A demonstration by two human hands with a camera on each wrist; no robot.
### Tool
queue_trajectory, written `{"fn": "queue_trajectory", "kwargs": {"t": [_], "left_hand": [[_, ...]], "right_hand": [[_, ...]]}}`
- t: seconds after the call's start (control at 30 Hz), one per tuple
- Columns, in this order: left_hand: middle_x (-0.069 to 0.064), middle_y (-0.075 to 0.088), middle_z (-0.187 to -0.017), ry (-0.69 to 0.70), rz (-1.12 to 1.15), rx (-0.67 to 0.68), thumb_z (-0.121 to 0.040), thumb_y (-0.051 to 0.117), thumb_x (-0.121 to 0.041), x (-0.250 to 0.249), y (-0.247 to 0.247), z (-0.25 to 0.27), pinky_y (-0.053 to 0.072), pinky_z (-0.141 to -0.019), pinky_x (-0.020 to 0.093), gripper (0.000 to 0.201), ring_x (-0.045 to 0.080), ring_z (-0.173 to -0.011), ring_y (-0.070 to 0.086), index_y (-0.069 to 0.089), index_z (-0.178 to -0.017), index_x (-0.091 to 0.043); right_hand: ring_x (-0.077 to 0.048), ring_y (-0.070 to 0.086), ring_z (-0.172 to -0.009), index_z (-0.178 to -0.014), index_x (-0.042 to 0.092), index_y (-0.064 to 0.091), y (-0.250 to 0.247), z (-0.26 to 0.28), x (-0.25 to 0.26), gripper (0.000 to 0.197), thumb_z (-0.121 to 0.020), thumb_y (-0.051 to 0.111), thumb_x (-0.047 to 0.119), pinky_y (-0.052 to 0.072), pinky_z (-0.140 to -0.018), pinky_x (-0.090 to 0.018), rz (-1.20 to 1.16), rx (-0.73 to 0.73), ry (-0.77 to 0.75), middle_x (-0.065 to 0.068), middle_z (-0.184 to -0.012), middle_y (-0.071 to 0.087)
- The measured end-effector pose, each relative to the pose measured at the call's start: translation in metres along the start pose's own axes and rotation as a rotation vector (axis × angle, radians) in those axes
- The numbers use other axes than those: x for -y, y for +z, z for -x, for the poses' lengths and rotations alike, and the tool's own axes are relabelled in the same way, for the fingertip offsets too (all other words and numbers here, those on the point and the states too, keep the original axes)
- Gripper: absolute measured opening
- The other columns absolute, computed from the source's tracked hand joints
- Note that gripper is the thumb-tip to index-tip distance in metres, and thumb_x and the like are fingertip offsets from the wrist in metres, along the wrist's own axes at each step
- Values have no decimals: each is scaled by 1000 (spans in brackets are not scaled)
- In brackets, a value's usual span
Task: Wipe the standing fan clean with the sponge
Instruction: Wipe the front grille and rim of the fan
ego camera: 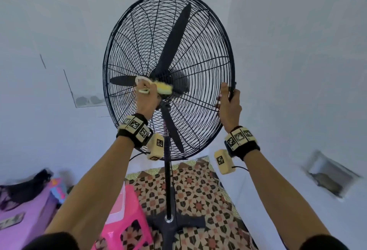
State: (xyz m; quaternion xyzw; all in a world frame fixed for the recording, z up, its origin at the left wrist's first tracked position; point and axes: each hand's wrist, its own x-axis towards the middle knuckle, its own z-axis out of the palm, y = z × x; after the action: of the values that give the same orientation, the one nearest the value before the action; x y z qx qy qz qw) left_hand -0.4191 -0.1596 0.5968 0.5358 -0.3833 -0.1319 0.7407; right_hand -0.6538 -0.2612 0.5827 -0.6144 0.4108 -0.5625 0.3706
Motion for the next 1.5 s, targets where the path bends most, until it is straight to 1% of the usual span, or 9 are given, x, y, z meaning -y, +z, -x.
{"fn": "queue_trajectory", "kwargs": {"t": [0.13, 0.3, 0.5, 0.67, 0.83, 1.03, 1.23, 1.4, 1.5], "left_hand": [[1, 43, -69, -178, 320, 298, -107, 42, -4, -9, 6, 14, 30, -43, 16, 20, 7, -46, 40, 42, -89, -13], [19, 60, -103, 100, 12, -199, -103, 48, -6, 2, 0, 3, 43, -43, 16, 6, 22, -69, 58, 44, -100, -9], [4, 40, -66, -113, 83, 390, -107, 41, -2, -7, 7, 23, 28, -40, 19, 26, 12, -47, 35, 37, -85, -15], [8, 53, -85, 47, -54, -95, -104, 47, -4, 4, 8, 23, 39, -41, 20, 19, 16, -58, 49, 39, -90, -14], [1, 38, -64, -193, 204, 415, -107, 41, -2, -7, 18, 46, 16, -46, 25, 28, 9, -44, 34, 37, -83, -16], [16, 59, -100, 52, 36, -169, -106, 46, -4, 10, 17, 46, 43, -45, 14, 6, 18, -70, 59, 44, -104, -9], [1, 36, -66, -77, 153, 576, -108, 42, -4, -3, 32, 79, 26, -41, 21, 22, 12, -48, 33, 36, -91, -15], [7, 39, -78, 166, 66, 18, -101, 47, -4, 5, 44, 82, 37, -45, 19, 15, 12, -58, 41, 37, -93, -12], [3, 40, -73, 46, 10, 268, -106, 44, -2, 1, 55, 95, 33, -42, 18, 19, 8, -51, 40, 37, -91, -13]], "right_hand": [[-23, 69, -85, -134, 17, 47, -4, -5, -2, 81, -89, 38, 84, 56, -89, -51, 31, 22, -17, 0, -96, 71], [-23, 68, -87, -140, 17, 42, -6, -5, -9, 80, -92, 39, 81, 56, -88, -44, 37, 60, -24, -5, -99, 71], [-19, 63, -75, -134, 16, 45, -7, -9, -11, 72, -95, 41, 75, 54, -73, -35, 2, 49, -32, -6, -92, 69], [-14, 59, -69, -128, 15, 47, -5, -5, -11, 60, -100, 43, 67, 45, -61, -20, 24, 37, -51, 2, -82, 63], [-17, 60, -67, -124, 13, 48, -4, -8, -10, 63, -98, 43, 70, 51, -66, -30, 4, 10, -38, 0, -80, 63], [-17, 59, -68, -128, 16, 48, -3, -4, -12, 60, -98, 44, 68, 50, -59, -18, -4, 27, -52, -1, -83, 64], [-18, 57, -65, -129, 14, 46, -4, -8, -10, 67, -97, 43, 72, 53, -64, -33, 2, 13, -25, -3, -81, 62], [-16, 57, -68, -130, 16, 45, -7, -5, -10, 64, -97, 42, 72, 48, -63, -28, 4, 61, -18, -3, -83, 63], [-16, 58, -72, -128, 16, 46, -9, -7, -8, 64, -97, 42, 72, 49, -67, -30, -6, 68, 16, -1, -86, 62]]}}
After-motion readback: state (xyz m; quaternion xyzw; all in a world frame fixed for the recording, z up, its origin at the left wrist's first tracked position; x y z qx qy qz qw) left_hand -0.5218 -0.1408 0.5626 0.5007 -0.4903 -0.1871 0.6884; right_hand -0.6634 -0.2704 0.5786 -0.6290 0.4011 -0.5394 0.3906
